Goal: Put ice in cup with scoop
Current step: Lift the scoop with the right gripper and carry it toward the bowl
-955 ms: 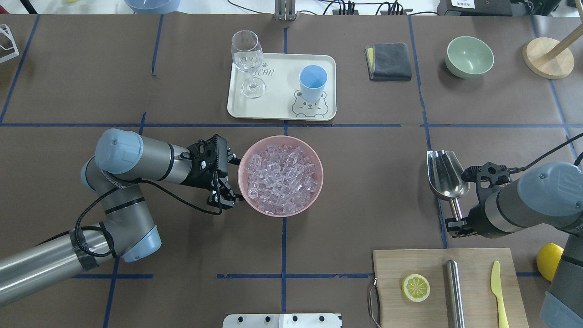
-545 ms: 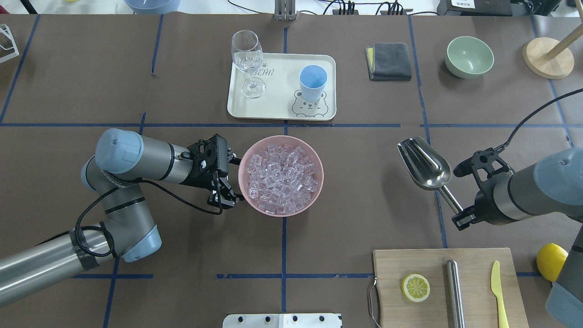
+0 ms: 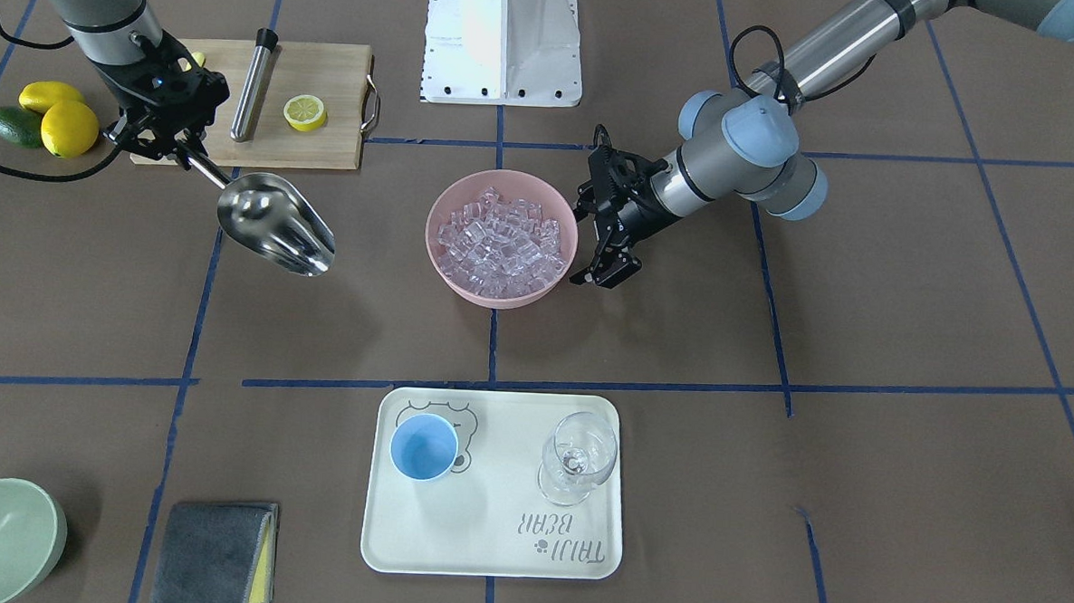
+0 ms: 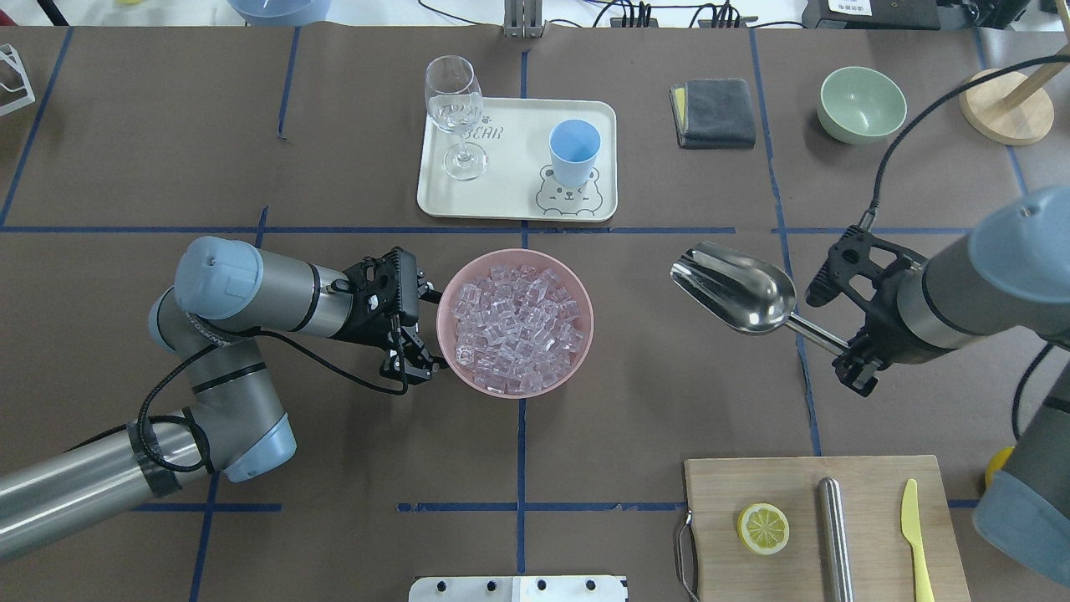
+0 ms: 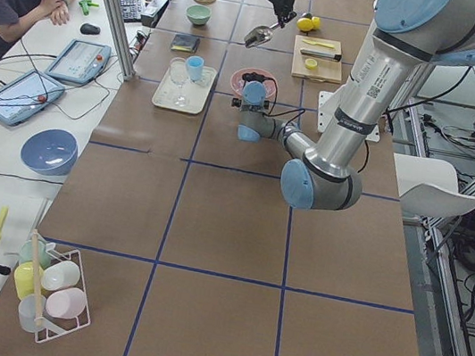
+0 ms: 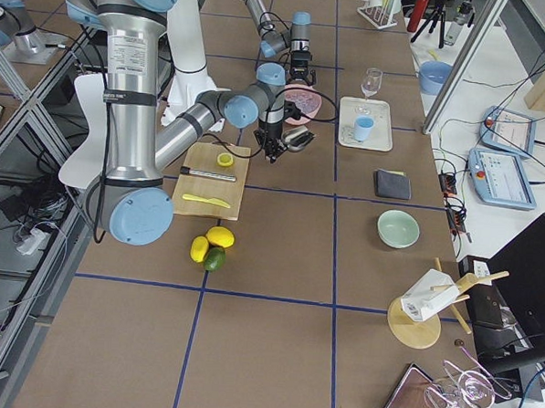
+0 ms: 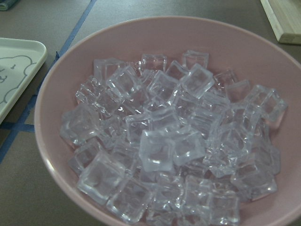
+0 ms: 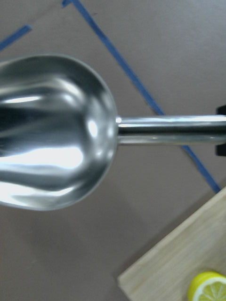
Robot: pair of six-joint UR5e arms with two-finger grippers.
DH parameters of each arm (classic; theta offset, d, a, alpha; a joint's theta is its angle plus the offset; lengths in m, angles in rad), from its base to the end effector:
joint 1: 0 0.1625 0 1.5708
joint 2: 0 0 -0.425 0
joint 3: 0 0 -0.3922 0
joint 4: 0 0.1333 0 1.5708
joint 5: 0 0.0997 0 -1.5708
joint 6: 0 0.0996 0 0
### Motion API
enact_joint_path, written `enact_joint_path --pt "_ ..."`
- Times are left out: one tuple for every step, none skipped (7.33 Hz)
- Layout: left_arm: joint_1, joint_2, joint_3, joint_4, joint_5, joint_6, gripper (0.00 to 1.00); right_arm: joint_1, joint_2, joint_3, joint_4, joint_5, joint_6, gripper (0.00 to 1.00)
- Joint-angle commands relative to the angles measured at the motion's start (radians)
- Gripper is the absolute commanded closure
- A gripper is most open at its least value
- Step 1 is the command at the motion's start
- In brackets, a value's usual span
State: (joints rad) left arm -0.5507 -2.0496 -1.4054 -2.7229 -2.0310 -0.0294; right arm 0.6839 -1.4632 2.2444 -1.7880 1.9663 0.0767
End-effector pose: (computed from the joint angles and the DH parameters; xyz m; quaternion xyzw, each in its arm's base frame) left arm 0.5227 -0.4255 0.3290 0.4787 0.4730 0.4783 0.5642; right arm -0.2947 -0.3627 0.3333 0.1543 -0.2937 -0.4214 0.8440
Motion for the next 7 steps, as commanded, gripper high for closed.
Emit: enact_joint_path --pt "0.000 0.000 0.000 0.000 0.000 -0.001 0.00 0.003 0.400 0.018 -0.616 -0.006 -0.126 1.00" --pt "0.000 0.000 0.000 0.000 0.000 -0.001 0.00 -0.004 0.488 0.020 -0.733 0.002 -0.126 1.00" --pt "0.002 0.000 0.000 0.000 0.000 -0.001 0.00 -0.024 0.518 0.011 -0.784 0.000 -0.120 1.00" --pt "0.000 0.000 0.000 0.000 0.000 -0.001 0.00 -0.041 0.535 -0.003 -0.804 -0.003 -0.120 1.00" --pt "0.000 0.000 0.000 0.000 0.000 -0.001 0.00 -0.064 0.608 -0.055 -0.874 -0.007 -0.120 1.00" --pt "0.000 0.000 0.000 0.000 0.000 -0.001 0.00 -0.085 0.721 -0.148 -0.972 -0.012 -0.120 1.00" --pt "0.000 0.000 0.002 0.000 0.000 -0.001 0.00 -0.110 0.792 -0.216 -1.035 -0.017 -0.120 1.00"
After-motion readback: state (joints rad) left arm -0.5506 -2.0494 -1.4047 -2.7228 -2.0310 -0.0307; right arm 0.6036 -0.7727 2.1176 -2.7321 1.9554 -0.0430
